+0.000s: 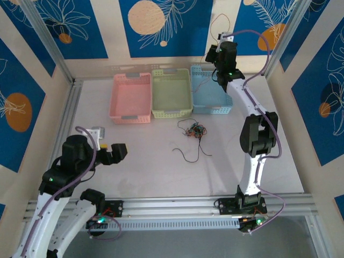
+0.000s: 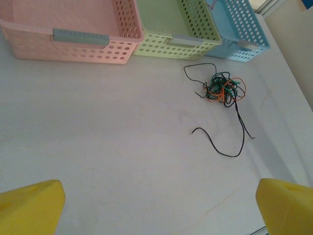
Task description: Untangle the cables
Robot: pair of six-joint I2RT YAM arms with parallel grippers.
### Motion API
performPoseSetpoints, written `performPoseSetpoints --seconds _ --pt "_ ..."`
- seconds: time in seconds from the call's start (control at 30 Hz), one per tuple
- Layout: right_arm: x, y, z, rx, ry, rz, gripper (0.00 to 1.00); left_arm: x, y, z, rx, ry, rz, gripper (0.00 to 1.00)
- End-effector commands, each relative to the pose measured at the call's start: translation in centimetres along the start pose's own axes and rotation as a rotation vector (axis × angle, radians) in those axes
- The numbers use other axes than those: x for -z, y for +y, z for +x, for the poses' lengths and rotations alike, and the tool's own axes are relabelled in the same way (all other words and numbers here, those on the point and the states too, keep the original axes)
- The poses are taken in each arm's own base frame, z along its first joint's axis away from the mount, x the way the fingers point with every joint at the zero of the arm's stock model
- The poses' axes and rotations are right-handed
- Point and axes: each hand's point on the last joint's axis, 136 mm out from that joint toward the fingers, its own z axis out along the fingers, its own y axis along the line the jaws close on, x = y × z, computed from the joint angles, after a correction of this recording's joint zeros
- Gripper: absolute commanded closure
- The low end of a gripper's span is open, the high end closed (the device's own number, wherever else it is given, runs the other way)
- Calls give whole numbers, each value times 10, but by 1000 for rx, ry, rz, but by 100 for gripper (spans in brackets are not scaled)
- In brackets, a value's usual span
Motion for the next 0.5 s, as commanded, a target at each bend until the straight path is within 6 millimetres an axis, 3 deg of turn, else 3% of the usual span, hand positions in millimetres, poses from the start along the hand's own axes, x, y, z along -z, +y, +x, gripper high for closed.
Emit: performPoseSetpoints --seconds 0.0,0.23,0.47 --pt "-12 -17 25 7 55 60 100 0 -6 0 -36 -8 36 0" --pt "-23 -48 99 34 215 138 100 1 -8 0 -38 -13 45 0" --pt "-26 -68 157 38 458 184 100 2 -8 0 -40 -19 50 0"
